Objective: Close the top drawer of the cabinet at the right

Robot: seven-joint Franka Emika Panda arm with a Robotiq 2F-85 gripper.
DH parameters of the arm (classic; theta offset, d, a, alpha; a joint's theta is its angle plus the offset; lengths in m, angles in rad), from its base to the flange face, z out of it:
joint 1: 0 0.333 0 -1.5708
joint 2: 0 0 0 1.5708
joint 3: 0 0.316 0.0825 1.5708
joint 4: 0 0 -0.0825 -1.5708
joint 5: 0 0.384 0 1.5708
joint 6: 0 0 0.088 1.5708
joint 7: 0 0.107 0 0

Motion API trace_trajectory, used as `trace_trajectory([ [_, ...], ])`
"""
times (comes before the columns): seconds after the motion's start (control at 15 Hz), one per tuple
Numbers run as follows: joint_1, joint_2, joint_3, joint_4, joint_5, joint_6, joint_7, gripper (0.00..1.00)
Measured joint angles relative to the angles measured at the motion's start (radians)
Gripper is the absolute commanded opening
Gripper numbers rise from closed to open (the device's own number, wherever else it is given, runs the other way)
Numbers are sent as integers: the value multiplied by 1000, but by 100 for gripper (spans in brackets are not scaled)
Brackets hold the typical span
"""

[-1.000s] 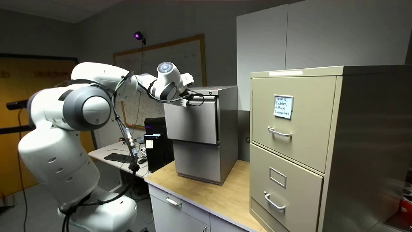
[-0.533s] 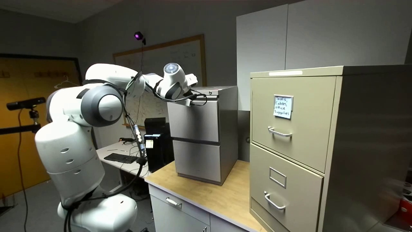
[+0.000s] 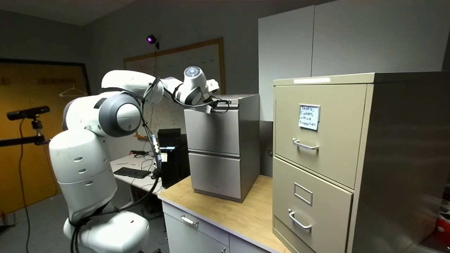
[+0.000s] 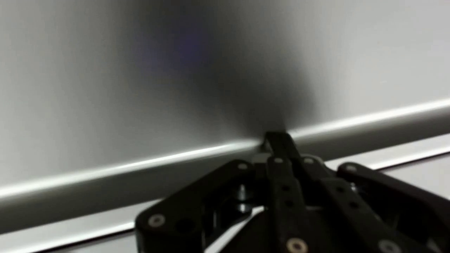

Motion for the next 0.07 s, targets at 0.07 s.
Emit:
trace_trajectory([
  [0.07,-17,4,13,12,0,-21,0,0],
])
